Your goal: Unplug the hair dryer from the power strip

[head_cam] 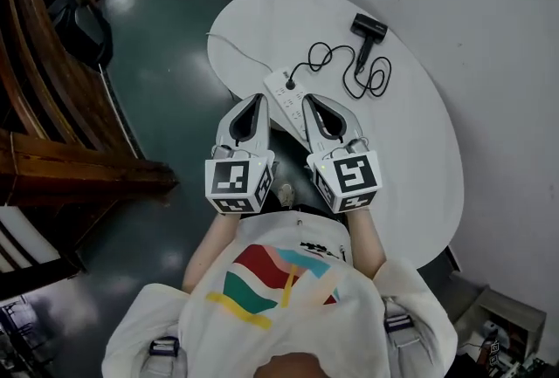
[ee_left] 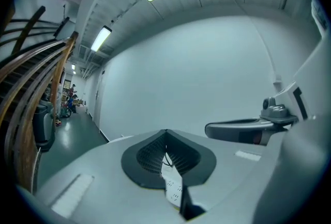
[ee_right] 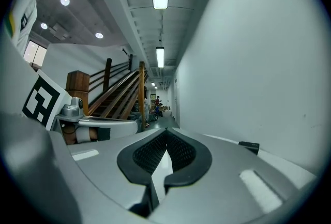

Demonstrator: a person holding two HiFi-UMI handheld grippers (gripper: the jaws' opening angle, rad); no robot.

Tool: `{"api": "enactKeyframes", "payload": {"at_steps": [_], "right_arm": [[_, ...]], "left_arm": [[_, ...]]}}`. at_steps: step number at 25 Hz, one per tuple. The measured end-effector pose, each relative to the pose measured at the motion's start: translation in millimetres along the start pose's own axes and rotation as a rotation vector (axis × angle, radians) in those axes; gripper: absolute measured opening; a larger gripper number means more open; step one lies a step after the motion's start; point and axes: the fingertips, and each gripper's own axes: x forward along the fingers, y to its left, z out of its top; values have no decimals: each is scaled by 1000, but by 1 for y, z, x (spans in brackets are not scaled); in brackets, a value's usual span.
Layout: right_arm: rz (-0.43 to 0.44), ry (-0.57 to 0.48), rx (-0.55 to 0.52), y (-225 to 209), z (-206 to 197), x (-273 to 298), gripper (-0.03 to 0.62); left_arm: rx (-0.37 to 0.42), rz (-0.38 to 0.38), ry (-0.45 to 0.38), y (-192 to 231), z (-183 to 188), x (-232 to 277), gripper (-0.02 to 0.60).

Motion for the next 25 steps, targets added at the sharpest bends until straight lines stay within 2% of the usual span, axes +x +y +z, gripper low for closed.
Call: {"api": "enactKeyframes", "payload": {"at_steps": [11, 21, 24, 25], "right_arm": [[-59, 18, 51, -48, -7, 30, 14], [-115, -13, 113, -71, -2, 51, 12], [-72, -51, 153, -68, 0, 56, 43], [-52, -40, 162, -67, -3, 59, 113]], "left_arm": [[26, -122, 25, -3, 1, 75, 0], [46, -199, 45, 2, 1, 113, 0], [37, -213, 63, 6, -5, 120, 0], [36, -220, 66, 6, -6, 122, 0]]}}
